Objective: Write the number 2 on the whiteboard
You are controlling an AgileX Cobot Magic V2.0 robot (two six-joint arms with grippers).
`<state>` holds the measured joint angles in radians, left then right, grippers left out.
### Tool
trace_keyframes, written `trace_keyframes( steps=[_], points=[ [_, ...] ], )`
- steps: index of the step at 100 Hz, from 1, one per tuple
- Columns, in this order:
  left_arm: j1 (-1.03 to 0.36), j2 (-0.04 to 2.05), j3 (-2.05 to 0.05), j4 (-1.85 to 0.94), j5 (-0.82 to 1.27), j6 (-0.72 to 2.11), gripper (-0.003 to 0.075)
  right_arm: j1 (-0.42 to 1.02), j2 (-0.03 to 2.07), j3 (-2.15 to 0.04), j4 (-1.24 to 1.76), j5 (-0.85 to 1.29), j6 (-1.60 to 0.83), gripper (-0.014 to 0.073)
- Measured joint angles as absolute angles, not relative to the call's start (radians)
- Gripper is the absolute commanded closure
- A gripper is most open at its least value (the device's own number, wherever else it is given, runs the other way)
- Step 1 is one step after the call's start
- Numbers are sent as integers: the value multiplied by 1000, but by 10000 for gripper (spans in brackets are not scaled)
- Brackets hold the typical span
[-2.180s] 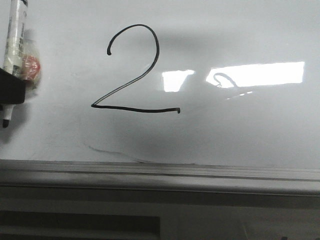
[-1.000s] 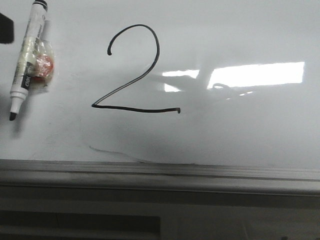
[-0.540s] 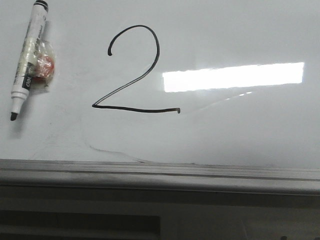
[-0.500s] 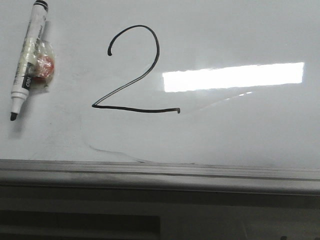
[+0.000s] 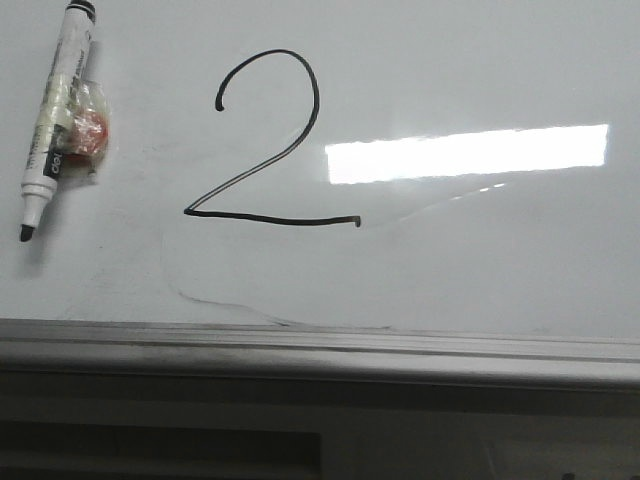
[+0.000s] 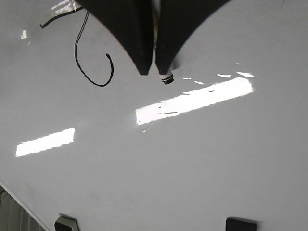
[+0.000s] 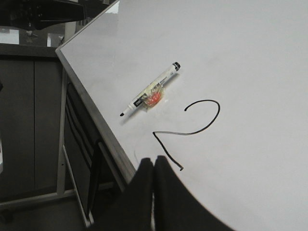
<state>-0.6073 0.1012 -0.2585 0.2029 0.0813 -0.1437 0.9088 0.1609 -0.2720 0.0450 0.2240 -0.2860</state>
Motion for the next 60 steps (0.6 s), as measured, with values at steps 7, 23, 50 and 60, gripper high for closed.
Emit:
trace_keyframes(
  steps=[7, 23, 50, 60],
  points=[
    [-607, 101, -253, 203, 81, -144, 739, 909, 161, -260, 45, 224, -286, 650],
    [-607, 101, -251, 204, 83, -144, 739, 909, 161, -248, 43, 222, -286, 650],
    [-606, 101, -240, 203, 118, -144, 740, 909, 161, -244, 43, 222, -286, 650],
    [-571, 97, -240, 173, 178, -144, 740, 909, 161, -244, 43, 222, -286, 650]
  ],
)
